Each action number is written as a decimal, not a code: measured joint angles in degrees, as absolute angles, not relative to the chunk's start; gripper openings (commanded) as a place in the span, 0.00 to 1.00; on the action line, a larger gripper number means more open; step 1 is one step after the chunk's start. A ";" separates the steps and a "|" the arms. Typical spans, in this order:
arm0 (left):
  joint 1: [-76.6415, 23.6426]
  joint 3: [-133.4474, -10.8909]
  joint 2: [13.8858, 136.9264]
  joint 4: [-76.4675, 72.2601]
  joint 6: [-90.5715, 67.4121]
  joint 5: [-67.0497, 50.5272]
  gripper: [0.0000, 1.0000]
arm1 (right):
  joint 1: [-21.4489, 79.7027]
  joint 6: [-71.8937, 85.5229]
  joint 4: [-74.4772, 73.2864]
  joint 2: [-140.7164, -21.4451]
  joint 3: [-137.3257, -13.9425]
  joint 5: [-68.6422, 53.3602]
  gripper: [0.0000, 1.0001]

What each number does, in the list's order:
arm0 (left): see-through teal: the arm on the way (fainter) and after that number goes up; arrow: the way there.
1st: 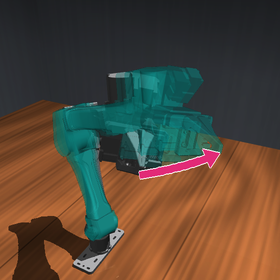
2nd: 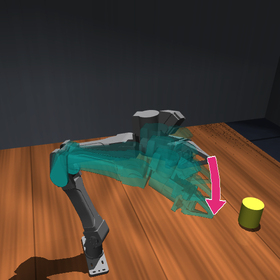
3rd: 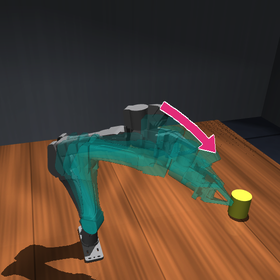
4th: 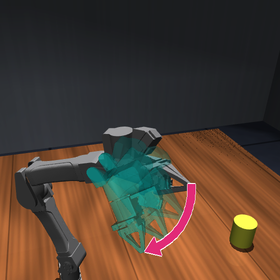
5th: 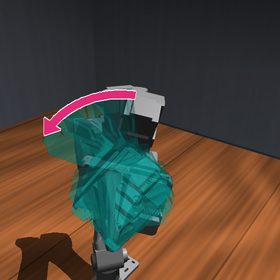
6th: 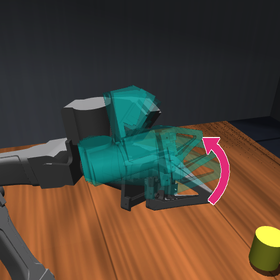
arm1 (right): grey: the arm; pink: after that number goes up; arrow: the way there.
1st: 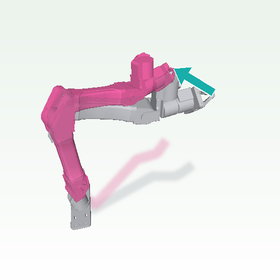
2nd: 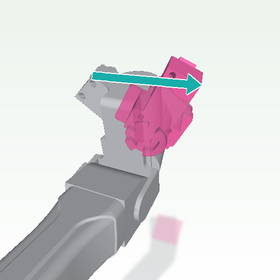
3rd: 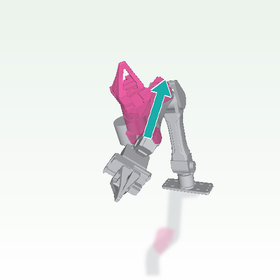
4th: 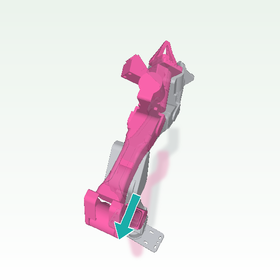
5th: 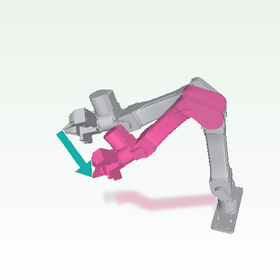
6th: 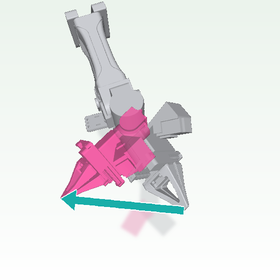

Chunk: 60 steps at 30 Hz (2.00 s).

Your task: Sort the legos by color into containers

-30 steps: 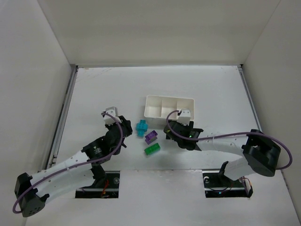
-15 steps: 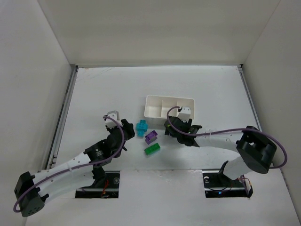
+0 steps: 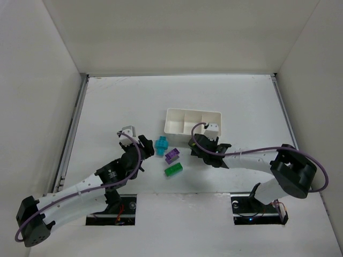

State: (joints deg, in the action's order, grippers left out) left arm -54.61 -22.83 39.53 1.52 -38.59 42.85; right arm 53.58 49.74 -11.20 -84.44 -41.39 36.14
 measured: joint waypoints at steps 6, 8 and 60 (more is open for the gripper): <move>-54.59 -22.83 37.60 1.52 -38.61 42.87 0.52 | 53.60 47.53 -11.16 -84.44 -41.23 36.21 0.45; -54.63 -22.83 37.52 1.54 -38.61 42.85 0.52 | 53.71 46.26 -11.09 -84.31 -41.17 36.23 0.42; -66.15 -35.38 44.01 -1.06 -39.00 30.83 0.57 | 57.28 36.07 -5.19 -59.35 -42.70 37.06 0.25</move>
State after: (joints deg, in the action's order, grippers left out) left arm -66.15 -35.38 44.01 -1.06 -39.00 30.83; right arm 57.28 36.07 -5.19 -59.35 -42.70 37.06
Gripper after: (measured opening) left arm 0.573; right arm 0.425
